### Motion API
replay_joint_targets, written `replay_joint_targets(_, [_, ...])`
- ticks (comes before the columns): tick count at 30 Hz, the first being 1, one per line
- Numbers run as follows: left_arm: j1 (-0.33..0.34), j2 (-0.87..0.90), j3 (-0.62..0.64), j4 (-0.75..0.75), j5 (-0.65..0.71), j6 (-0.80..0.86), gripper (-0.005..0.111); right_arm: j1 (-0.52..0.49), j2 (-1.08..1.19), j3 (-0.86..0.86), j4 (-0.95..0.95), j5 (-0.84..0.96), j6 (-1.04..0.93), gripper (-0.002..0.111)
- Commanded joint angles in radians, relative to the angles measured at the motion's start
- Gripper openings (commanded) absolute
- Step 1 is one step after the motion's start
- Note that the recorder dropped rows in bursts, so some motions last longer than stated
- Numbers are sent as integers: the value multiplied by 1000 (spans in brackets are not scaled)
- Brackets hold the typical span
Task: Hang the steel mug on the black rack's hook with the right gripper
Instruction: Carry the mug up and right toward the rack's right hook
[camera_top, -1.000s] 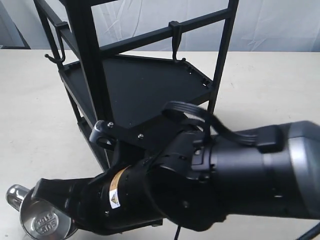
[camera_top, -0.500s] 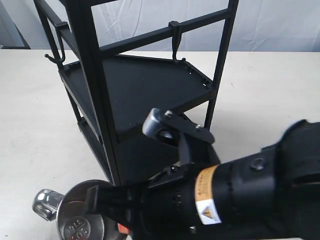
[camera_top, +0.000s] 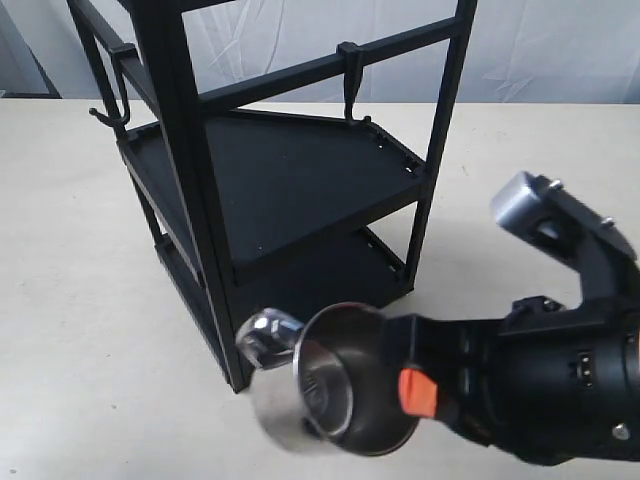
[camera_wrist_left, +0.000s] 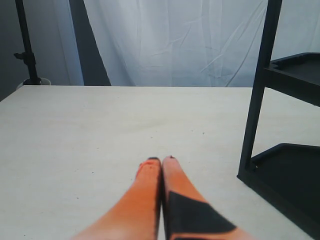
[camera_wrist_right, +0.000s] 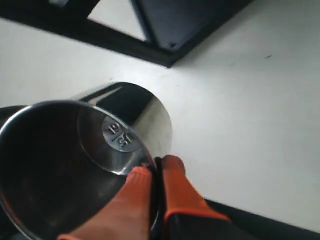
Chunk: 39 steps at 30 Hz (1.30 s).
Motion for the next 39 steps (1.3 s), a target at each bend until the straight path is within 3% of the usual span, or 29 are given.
replay_joint_targets(1, [-1, -5, 0, 0, 1, -2, 2, -22, -54, 3, -286, 123, 257, -1])
replay_joint_targets(6, [-1, -5, 0, 0, 1, -2, 2, -22, -67, 3, -494, 145, 478, -1])
replay_joint_targets(11, [-1, -5, 0, 0, 1, -2, 2, -22, -67, 3, -630, 234, 590, -1])
replay_joint_targets(21, [-1, -5, 0, 0, 1, -2, 2, -22, -67, 3, -916, 221, 828, -1])
replay_joint_targets(30, [-1, -5, 0, 0, 1, -2, 2, -22, 3, -44, -989, 180, 836, -1])
replay_joint_targets(39, [-1, -5, 0, 0, 1, -2, 2, 59, 45, -83, -1060, 293, 883, -1])
